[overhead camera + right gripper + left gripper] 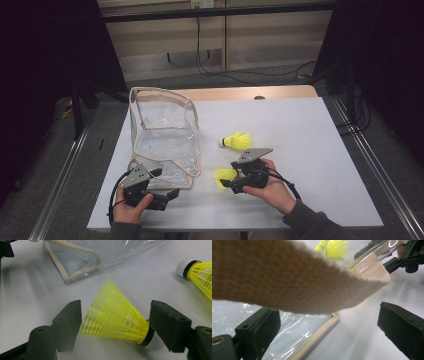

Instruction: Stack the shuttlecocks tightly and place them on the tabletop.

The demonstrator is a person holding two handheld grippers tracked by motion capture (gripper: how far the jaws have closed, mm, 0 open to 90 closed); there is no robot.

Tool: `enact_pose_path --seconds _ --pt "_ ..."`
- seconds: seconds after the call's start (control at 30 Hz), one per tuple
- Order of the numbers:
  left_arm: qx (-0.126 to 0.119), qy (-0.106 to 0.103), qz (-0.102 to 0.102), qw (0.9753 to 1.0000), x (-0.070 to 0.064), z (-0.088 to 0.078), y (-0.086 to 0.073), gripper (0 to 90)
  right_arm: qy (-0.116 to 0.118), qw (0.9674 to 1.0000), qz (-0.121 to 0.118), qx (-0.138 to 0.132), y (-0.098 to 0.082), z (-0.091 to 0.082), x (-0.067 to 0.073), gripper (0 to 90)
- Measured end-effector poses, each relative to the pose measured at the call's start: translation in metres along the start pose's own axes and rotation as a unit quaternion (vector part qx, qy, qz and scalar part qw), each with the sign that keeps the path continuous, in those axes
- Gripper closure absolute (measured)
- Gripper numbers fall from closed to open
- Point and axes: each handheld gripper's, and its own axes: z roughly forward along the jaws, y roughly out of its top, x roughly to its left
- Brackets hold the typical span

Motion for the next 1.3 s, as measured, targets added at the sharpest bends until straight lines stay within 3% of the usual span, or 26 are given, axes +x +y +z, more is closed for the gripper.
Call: enact_pose_path --seconds 0.33,0.9,1.3 --pt "0.001 0.001 0.001 1.0 0.0 0.0 0.0 4.6 0.005 0.9999 -0.009 -0.003 -0.001 -0.004 0.0 37.8" --pt "0.001 0.0 0.002 1.0 0.0 0.001 0.0 4.6 0.008 0.9994 0.02 -0.028 0.003 -0.025 -0.014 57.6" --pt "0.0 0.001 0.003 1.0 0.0 0.001 0.0 4.6 0.005 0.9991 0.026 -0.035 0.001 -0.039 -0.025 74.8"
